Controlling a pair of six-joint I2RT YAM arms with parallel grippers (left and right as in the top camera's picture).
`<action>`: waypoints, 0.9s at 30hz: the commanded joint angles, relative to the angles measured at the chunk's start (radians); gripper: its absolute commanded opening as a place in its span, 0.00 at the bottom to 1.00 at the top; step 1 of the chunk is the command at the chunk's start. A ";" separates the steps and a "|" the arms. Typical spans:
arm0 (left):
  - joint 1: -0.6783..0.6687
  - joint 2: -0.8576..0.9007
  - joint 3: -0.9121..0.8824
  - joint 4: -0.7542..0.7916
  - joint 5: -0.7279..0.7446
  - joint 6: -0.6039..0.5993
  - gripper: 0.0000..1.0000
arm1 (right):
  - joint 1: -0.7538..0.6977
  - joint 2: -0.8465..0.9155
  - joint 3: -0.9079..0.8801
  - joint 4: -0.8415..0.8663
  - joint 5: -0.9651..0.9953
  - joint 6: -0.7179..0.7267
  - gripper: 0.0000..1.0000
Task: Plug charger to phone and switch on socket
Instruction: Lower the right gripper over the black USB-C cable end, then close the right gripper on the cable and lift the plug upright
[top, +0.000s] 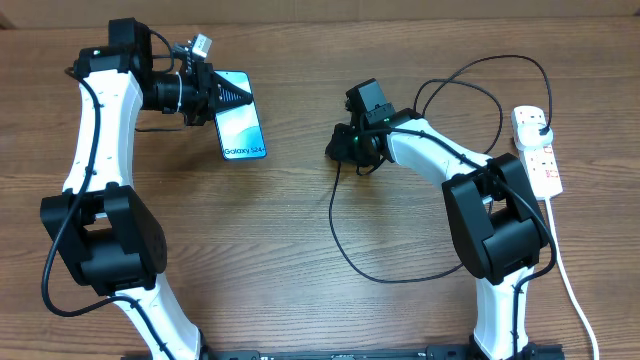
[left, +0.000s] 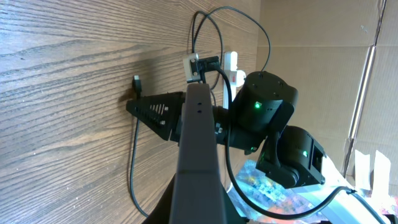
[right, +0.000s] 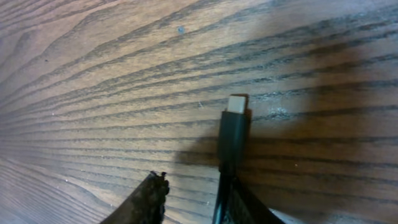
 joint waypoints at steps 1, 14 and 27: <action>-0.007 -0.032 0.010 0.000 0.049 0.022 0.05 | -0.003 0.026 0.014 0.005 0.009 0.016 0.29; -0.007 -0.032 0.010 0.002 -0.005 0.022 0.04 | -0.019 -0.018 0.008 -0.023 -0.017 -0.003 0.04; -0.015 -0.032 0.010 0.008 0.133 0.068 0.04 | -0.036 -0.460 0.007 -0.147 -0.143 -0.103 0.04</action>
